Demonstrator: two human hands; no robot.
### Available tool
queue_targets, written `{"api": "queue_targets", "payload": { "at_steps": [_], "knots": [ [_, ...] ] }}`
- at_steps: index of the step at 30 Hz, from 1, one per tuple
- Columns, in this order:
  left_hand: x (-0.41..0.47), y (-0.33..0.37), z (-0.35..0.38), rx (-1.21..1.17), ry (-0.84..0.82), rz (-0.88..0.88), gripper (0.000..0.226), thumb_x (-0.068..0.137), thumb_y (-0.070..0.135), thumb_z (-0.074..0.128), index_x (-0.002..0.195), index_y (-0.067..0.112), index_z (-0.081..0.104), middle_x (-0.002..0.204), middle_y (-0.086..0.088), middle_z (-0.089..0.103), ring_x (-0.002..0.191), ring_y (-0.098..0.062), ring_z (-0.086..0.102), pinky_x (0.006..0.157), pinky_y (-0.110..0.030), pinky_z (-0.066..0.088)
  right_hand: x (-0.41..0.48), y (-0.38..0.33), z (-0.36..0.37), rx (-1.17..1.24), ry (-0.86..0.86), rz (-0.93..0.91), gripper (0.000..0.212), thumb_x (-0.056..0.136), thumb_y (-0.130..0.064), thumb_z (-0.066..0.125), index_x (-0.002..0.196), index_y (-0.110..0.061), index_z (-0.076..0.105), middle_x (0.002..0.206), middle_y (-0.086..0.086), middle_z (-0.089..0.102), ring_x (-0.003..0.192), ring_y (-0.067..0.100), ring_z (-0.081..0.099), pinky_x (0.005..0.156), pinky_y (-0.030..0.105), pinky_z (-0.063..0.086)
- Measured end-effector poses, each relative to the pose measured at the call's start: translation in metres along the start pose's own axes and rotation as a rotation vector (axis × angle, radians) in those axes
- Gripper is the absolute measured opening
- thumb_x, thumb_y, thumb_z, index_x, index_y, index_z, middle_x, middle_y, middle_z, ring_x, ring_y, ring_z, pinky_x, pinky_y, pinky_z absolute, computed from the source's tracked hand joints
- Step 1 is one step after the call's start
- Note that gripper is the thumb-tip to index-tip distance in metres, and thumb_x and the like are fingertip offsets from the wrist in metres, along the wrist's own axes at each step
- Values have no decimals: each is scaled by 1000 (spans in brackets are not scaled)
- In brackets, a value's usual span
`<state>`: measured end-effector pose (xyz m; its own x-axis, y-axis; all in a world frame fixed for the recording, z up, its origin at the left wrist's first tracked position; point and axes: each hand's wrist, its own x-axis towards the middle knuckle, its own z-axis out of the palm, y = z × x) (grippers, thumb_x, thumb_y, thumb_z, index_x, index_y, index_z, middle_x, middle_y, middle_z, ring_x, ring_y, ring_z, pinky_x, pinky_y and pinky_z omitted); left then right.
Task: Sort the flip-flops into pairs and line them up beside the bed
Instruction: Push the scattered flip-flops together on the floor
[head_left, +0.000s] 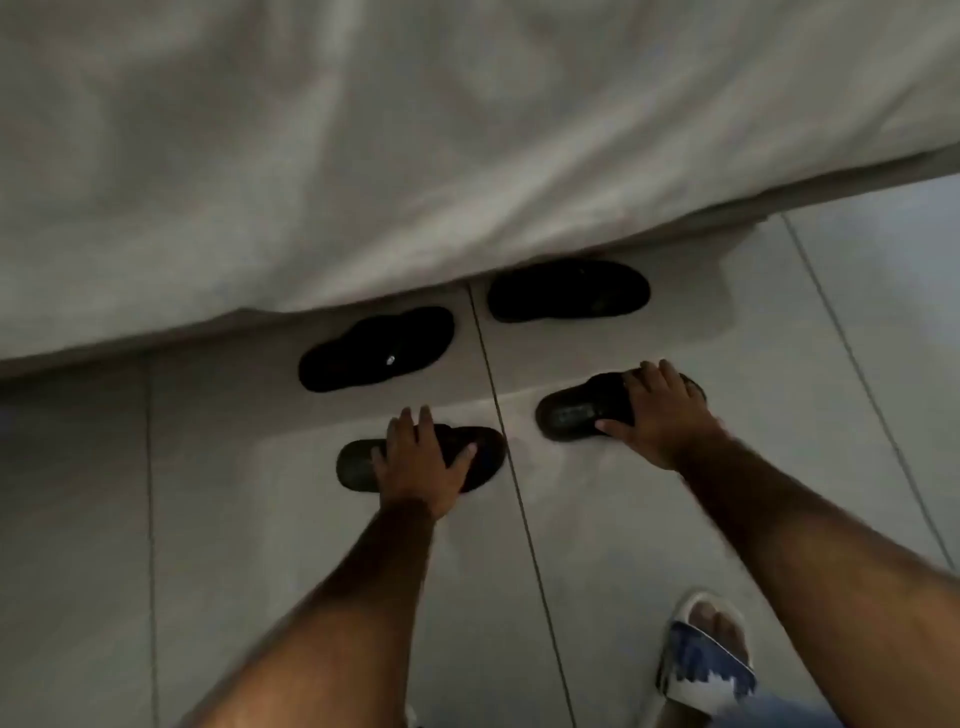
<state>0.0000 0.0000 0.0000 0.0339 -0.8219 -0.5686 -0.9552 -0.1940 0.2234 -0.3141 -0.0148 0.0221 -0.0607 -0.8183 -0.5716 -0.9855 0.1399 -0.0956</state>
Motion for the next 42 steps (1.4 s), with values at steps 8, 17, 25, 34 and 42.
{"api": "queue_targets", "payload": {
  "at_steps": [8,17,25,34,42],
  "knots": [
    [40,-22,102,49,253,-10,90,95,62,44,161,14,7,169,-15,8,153,-36,16,121,-61,21,52,33,102,30,41,61,93,87,-81,29,157,-35,-13,170,9,-5,156,33,-4,123,61,9],
    [68,3,117,90,369,-22,83,95,61,29,159,9,16,165,-21,21,148,-41,27,111,-64,33,19,47,142,183,153,57,81,91,-75,28,156,-46,-10,170,2,2,157,24,-6,125,56,11],
    [88,67,128,66,378,47,87,93,59,49,160,12,17,165,-20,21,150,-39,26,113,-64,29,-5,59,159,218,181,63,76,90,-76,27,156,-50,1,169,-3,10,157,21,0,124,58,9],
    [127,164,126,-30,294,117,93,94,53,54,161,14,3,169,-19,4,154,-36,10,117,-66,19,-14,58,174,134,250,40,77,90,-80,24,155,-51,-4,168,1,18,156,25,10,124,61,5],
    [161,205,96,-123,159,193,94,95,50,57,160,16,-2,169,-15,-4,155,-37,-1,116,-69,20,-15,53,174,155,271,5,83,87,-84,28,157,-48,-1,166,4,22,152,27,22,125,56,14]
  ]
}}
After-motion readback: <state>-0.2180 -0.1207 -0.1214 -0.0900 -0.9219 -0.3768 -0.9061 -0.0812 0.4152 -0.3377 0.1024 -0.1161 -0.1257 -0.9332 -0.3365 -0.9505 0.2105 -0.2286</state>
